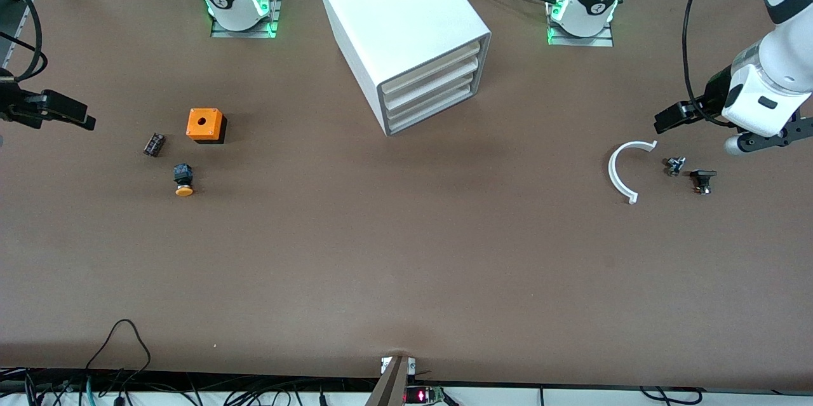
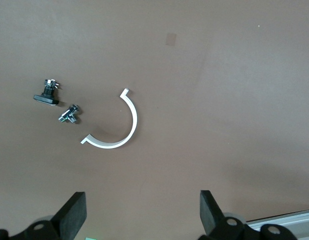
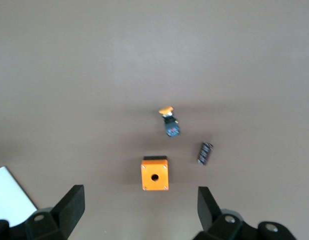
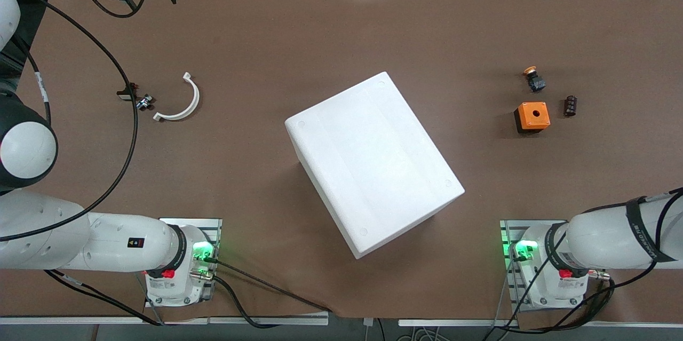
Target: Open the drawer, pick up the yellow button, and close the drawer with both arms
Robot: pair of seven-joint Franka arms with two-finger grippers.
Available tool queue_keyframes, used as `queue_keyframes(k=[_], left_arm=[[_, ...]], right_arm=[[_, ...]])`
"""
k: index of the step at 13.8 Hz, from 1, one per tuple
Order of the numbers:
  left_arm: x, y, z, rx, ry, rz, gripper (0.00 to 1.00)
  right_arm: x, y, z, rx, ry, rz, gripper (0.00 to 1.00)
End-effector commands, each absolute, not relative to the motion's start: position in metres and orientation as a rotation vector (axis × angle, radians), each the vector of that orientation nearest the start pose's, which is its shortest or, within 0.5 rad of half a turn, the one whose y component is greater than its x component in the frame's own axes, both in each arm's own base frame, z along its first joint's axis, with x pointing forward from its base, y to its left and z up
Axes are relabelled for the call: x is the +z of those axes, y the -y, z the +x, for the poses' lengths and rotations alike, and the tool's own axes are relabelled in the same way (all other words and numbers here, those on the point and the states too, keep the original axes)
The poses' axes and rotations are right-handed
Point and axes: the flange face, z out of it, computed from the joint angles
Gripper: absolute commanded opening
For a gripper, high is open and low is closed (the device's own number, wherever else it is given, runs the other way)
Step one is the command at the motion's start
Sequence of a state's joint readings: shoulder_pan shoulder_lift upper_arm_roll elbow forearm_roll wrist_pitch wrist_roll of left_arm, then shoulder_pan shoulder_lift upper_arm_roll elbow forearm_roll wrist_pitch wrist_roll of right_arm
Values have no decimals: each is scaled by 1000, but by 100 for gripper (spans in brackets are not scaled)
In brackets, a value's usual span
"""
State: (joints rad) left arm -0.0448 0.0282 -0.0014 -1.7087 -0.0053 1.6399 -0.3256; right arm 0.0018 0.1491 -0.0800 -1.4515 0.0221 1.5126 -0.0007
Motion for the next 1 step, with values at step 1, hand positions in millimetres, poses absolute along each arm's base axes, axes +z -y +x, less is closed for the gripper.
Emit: queue_keyframes(k=[1], left_arm=[[557, 26, 565, 140, 395, -3085, 100]], right_arm=[[584, 32, 573, 221, -360, -3140, 100]])
